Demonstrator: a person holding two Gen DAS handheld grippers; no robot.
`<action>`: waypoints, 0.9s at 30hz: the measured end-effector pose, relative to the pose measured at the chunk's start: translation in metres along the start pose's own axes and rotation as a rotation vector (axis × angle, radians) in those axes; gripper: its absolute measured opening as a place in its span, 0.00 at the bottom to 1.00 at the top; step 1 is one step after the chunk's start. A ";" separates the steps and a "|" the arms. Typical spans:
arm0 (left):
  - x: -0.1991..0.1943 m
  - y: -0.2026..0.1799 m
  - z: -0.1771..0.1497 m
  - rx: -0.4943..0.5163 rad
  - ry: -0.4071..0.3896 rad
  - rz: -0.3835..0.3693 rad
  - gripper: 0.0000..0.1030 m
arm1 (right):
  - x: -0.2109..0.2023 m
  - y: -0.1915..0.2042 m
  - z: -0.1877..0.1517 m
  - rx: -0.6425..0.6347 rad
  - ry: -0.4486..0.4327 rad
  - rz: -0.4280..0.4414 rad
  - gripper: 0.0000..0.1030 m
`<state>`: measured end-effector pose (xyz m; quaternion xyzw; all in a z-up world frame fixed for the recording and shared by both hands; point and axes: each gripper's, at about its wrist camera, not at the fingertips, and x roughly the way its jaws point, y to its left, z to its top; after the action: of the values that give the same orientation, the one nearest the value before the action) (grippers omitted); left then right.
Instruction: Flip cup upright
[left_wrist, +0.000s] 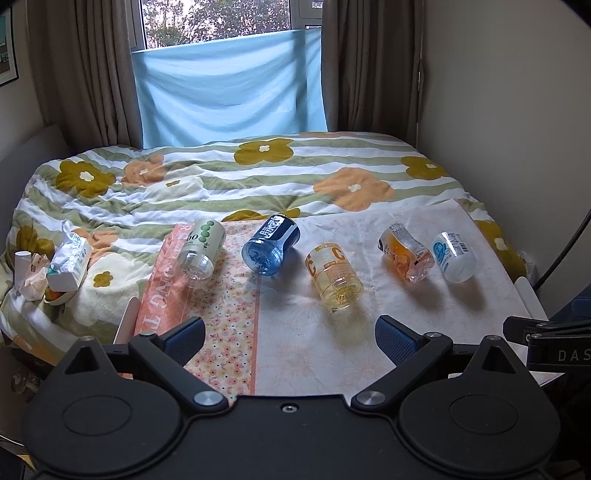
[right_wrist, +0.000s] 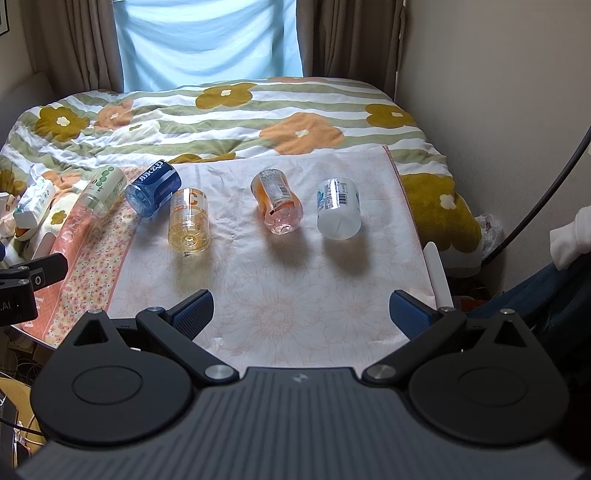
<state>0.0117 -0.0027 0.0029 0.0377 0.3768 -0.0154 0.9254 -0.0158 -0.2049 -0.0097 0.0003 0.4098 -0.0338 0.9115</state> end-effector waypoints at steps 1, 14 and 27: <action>0.000 0.000 0.000 0.000 0.000 0.001 0.97 | 0.000 0.000 0.000 0.000 0.000 0.000 1.00; 0.002 0.002 0.002 -0.008 0.001 0.013 0.97 | 0.001 0.000 0.000 0.000 0.003 0.002 1.00; 0.010 -0.009 0.012 0.004 0.028 -0.003 0.97 | 0.016 -0.002 0.009 -0.027 0.015 0.013 1.00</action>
<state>0.0263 -0.0124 0.0041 0.0392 0.3896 -0.0172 0.9200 0.0018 -0.2081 -0.0154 -0.0090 0.4170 -0.0224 0.9086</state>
